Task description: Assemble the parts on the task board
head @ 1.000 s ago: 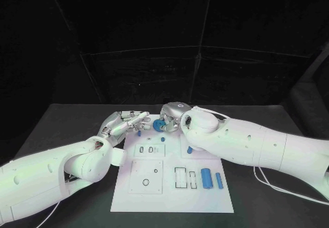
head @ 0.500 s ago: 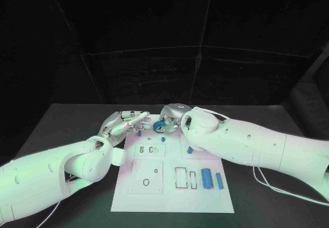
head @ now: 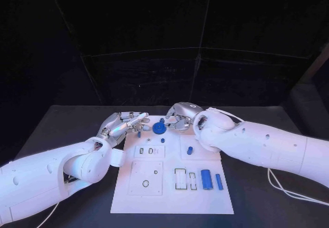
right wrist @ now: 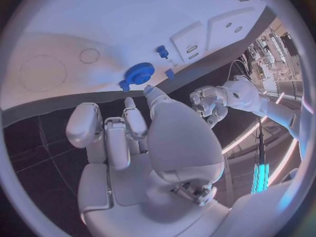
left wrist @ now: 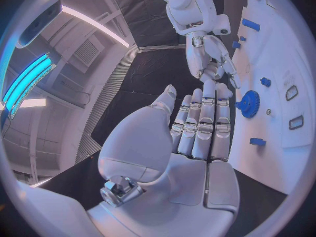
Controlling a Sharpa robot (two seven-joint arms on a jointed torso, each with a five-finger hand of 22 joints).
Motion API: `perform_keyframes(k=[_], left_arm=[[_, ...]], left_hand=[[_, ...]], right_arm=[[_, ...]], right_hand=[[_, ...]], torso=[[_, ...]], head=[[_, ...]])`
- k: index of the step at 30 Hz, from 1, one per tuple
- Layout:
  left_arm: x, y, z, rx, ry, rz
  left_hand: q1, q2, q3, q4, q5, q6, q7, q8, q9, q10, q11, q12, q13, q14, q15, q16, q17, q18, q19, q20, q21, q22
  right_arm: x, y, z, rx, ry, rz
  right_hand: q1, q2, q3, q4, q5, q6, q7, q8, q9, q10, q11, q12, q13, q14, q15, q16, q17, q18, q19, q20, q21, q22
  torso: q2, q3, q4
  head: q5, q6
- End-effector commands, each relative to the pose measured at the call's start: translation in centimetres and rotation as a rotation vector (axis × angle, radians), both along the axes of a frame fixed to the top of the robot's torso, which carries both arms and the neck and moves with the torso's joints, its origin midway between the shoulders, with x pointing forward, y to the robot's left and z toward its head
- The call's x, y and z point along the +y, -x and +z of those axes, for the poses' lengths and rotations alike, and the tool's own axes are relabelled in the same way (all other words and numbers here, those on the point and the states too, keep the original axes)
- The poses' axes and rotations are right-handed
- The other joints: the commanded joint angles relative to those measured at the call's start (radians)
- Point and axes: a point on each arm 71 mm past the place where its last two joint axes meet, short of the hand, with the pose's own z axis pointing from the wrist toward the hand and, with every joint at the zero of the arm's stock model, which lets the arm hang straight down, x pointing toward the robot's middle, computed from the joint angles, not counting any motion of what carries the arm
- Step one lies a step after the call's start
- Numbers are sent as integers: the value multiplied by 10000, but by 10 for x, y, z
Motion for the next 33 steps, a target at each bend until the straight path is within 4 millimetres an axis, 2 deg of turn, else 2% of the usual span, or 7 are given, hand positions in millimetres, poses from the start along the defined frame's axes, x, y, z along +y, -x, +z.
perform_keyframes(k=[1, 7, 13, 15, 20, 25, 33], left_arm=[[1, 0, 2, -180, 54, -85], [4, -2, 1, -198, 39, 1], [1, -4, 0, -175, 107, -38], [1, -5, 0, -173, 114, -47], [-1, -6, -1, -171, 131, -69], [-1, -7, -1, -168, 136, -78], [-1, -8, -2, -163, 124, -58]], left_hand=[[12, 101, 55, -16, 28, 17, 23, -50, -2, 36, 5, -71, -15, 64, -7, -54, 15, 141, 88, 8, -20, -17], [12, 101, 55, -16, 28, 17, 23, -50, -2, 37, 5, -71, -15, 64, -7, -54, 15, 141, 88, 8, -20, -17], [19, 104, 66, -25, 30, 24, 16, -50, -1, 43, 2, -74, -14, 66, -8, -60, 19, 141, 90, 8, -22, -19], [19, 104, 66, -25, 30, 24, 16, -50, -1, 43, 2, -74, -14, 66, -8, -60, 19, 141, 90, 8, -22, -19], [19, 104, 66, -25, 30, 24, 16, -50, -1, 43, 2, -74, -14, 66, -8, -60, 19, 141, 90, 8, -22, -19], [19, 104, 66, -25, 30, 24, 16, -50, -1, 43, 2, -74, -14, 66, -8, -60, 19, 141, 90, 8, -22, -19], [19, 104, 66, -25, 30, 24, 16, -50, -1, 43, 2, -74, -14, 66, -8, -60, 19, 141, 90, 8, -22, -19]], right_arm=[[-19, 4, 10, 167, -2638, 813], [-83, 5, 10, 1008, -3746, 177], [-133, 12, 9, 1388, -3766, -455], [-140, 12, 9, 1430, -3711, -569], [-158, 9, 5, 1577, -3466, -897], [-167, 8, -8, 1787, -3227, -1101], [-169, 8, -37, 2246, -2878, -1314]], right_hand=[[405, -39, 101, -334, -171, 107, 14, -11, -15, -56, -21, -58, -60, 685, -36, -36, 1015, -136, -69, -30, -62, -47], [729, -201, 117, -763, -233, 211, 5, 13, -11, -76, -30, -96, -84, 688, -40, -35, 1034, -133, -83, -31, -73, -65], [782, -317, 63, -917, -263, 235, -4, 12, -15, -91, -36, -131, -120, 684, -46, -46, 1019, -129, -95, -34, -85, -88], [778, -342, 43, -935, -267, 236, -6, 10, -15, -96, -36, -140, -130, 682, -46, -50, 1012, -128, -98, -35, -88, -94], [757, -415, -45, -1009, -273, 122, 6, -62, -38, -127, -25, -190, -183, 679, -41, -57, 1003, -124, -117, -33, -106, -127], [729, -446, -93, -1024, -277, 101, 9, -76, -38, -148, -21, -219, -216, 679, -37, -58, 1005, -121, -126, -31, -115, -146], [690, -464, -192, -1070, -278, -28, 32, -149, -48, -232, -3, -321, -330, 676, -24, -67, 994, -113, -153, -22, -142, -199]], torso=[[-57, 30, -109], [-177, 92, -292], [-246, 125, -296], [-265, 140, -312], [-288, 184, -339], [-290, 240, -345], [-280, 206, -313]], head=[[61, 43], [97, 62], [-91, 68], [-167, 61], [-561, 58], [-632, 40], [-708, -22]])
